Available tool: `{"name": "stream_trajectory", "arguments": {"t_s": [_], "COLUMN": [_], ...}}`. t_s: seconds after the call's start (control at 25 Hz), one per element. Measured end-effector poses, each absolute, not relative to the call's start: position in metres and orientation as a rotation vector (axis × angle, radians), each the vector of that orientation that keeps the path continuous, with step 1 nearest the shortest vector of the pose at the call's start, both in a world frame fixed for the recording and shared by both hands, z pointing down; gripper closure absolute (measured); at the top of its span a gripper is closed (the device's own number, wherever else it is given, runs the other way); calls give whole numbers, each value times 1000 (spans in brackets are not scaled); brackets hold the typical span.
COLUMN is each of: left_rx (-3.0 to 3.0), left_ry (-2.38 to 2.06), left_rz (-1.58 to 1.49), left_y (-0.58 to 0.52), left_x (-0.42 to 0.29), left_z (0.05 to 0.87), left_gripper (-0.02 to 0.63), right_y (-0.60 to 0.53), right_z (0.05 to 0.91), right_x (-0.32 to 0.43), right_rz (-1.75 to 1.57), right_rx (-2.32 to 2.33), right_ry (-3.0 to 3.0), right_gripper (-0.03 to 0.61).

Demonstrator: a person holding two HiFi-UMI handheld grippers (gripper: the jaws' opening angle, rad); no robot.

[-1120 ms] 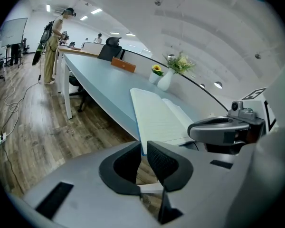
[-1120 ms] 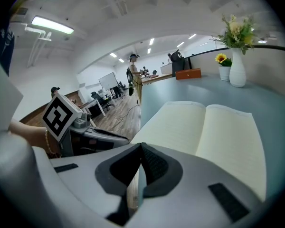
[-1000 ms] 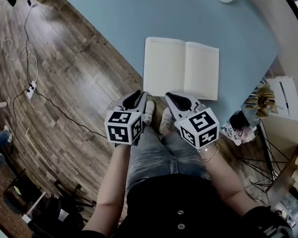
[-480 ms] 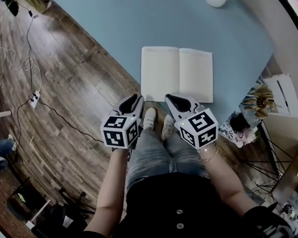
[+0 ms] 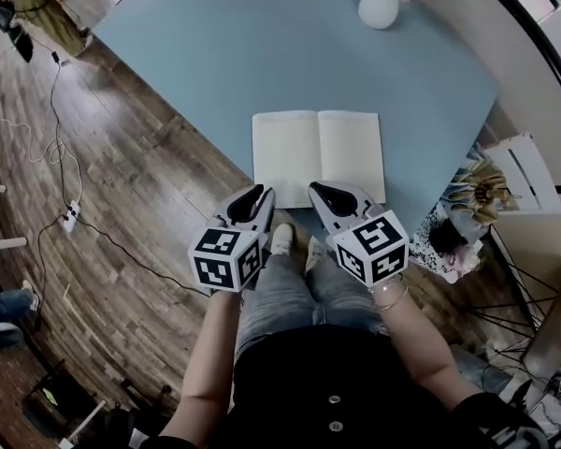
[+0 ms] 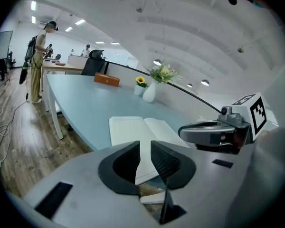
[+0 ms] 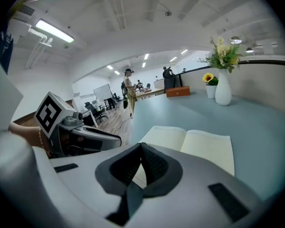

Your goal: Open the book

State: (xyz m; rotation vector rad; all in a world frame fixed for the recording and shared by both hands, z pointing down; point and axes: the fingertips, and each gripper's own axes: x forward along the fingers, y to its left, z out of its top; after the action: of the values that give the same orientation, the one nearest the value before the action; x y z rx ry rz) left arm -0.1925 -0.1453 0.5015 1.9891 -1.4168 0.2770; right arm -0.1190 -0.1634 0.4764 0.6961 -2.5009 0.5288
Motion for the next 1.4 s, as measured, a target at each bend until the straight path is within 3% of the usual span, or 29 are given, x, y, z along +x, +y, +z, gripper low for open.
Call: {"name": "stream_trajectory", "arguments": {"t_s": [1.4], "left_rx": [2336], "left_ry": [-1225], "left_rz": [214], "left_y": [-179], "left_x": [-104], "left_z": [400], "left_gripper": [592], "right_y": [-187], "right_z": [384], "right_x": [-69], "right_rz": [463], "right_rx": [848], "right_ry": [-2694], "right_gripper": [571]}}
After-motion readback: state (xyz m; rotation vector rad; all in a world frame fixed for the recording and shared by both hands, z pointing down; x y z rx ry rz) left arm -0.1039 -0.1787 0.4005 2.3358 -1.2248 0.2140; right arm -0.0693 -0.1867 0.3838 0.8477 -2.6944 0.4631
